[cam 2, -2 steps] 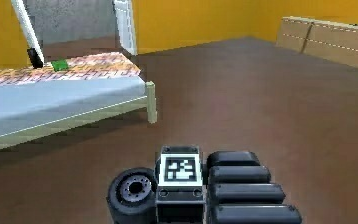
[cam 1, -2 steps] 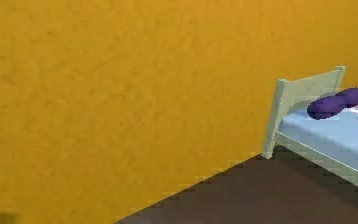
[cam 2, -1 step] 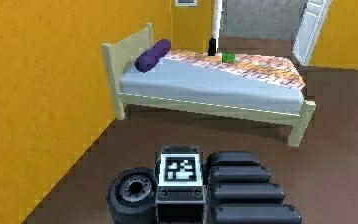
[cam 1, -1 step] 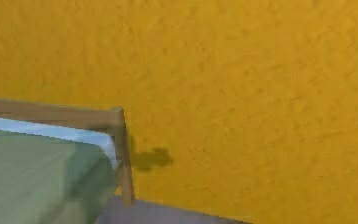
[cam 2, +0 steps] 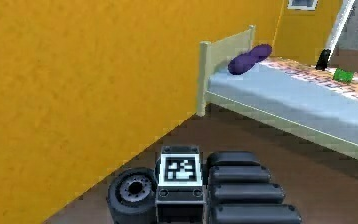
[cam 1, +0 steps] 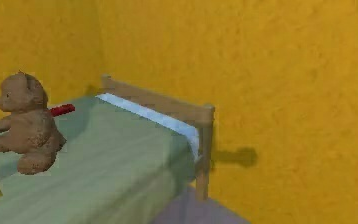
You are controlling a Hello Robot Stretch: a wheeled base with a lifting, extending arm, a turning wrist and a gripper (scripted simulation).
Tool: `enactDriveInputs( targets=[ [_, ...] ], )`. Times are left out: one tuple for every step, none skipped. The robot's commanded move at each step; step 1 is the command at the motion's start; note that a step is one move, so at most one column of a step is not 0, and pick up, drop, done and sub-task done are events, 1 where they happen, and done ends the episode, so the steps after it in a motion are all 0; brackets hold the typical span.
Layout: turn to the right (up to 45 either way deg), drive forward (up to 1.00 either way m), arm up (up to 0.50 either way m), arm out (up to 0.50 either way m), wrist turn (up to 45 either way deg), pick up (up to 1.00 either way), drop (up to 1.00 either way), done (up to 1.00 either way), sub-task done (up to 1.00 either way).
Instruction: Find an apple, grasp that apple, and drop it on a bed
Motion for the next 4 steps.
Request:
enactDriveInputs(
  targets=[
    [-39.0,0.00,0.00,0.00,0.0,0.00,0.00,0.00,0.00],
    [0.0,0.30,0.00,0.00,0.0,0.00,0.00,0.00,0.00],
    [-15.0,0.00,0.00,0.00,0.0,0.00,0.00,0.00,0.00],
    [0.0,0.05,0.00,0.00,0.0,0.00,0.00,0.00,0.00]
  ],
)
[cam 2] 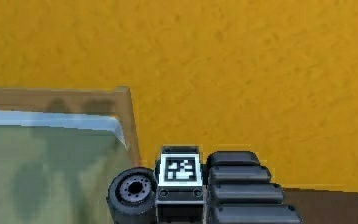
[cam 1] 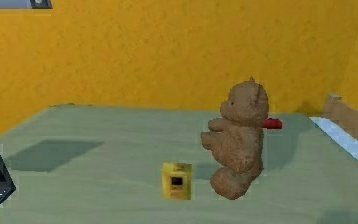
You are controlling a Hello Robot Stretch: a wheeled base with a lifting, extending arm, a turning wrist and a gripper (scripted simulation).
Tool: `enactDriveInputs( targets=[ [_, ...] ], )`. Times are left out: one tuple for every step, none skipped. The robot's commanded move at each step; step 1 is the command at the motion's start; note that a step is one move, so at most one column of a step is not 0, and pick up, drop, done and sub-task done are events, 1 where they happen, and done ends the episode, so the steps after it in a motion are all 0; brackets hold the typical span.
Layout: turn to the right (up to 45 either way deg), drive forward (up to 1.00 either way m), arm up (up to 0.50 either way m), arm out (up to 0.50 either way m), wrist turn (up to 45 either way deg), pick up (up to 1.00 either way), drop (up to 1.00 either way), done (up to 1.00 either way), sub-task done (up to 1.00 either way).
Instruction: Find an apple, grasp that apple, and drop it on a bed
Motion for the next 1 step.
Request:
enactDriveInputs(
  targets=[
    [-45.0,0.00,0.00,0.00,0.0,0.00,0.00,0.00,0.00]
  ],
)
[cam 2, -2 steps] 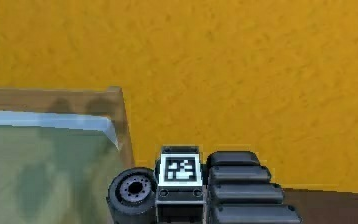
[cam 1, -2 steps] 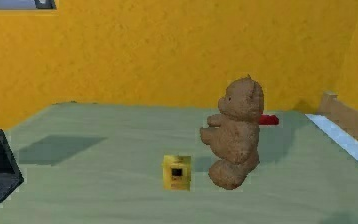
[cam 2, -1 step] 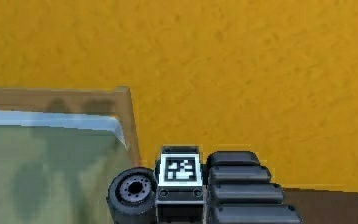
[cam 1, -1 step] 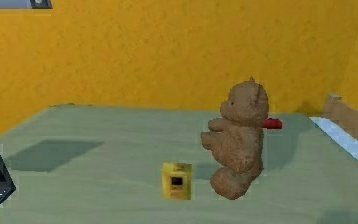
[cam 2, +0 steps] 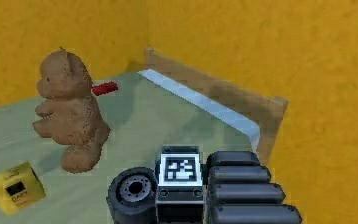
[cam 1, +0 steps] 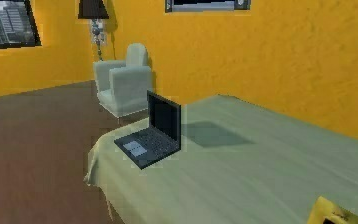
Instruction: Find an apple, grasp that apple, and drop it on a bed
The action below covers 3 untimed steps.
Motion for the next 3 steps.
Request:
enactDriveInputs(
  targets=[
    [-30.0,0.00,0.00,0.00,0.0,0.00,0.00,0.00,0.00],
    [0.0,0.00,0.00,0.48,0.0,0.00,0.00,0.00,0.00],
    [0.0,0.00,0.00,0.00,45.0,0.00,0.00,0.00,0.00]
  ],
)
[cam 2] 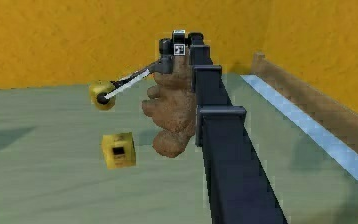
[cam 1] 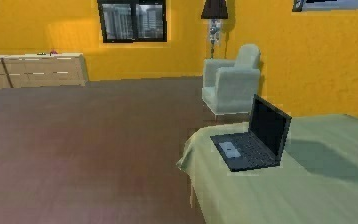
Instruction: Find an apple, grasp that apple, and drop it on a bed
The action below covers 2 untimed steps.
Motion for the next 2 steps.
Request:
enactDriveInputs(
  targets=[
    [0.0,0.00,0.00,0.00,39.0,0.00,0.00,0.00,0.00],
    [0.0,0.00,-0.04,0.00,0.0,0.00,0.00,0.00,0.00]
  ],
)
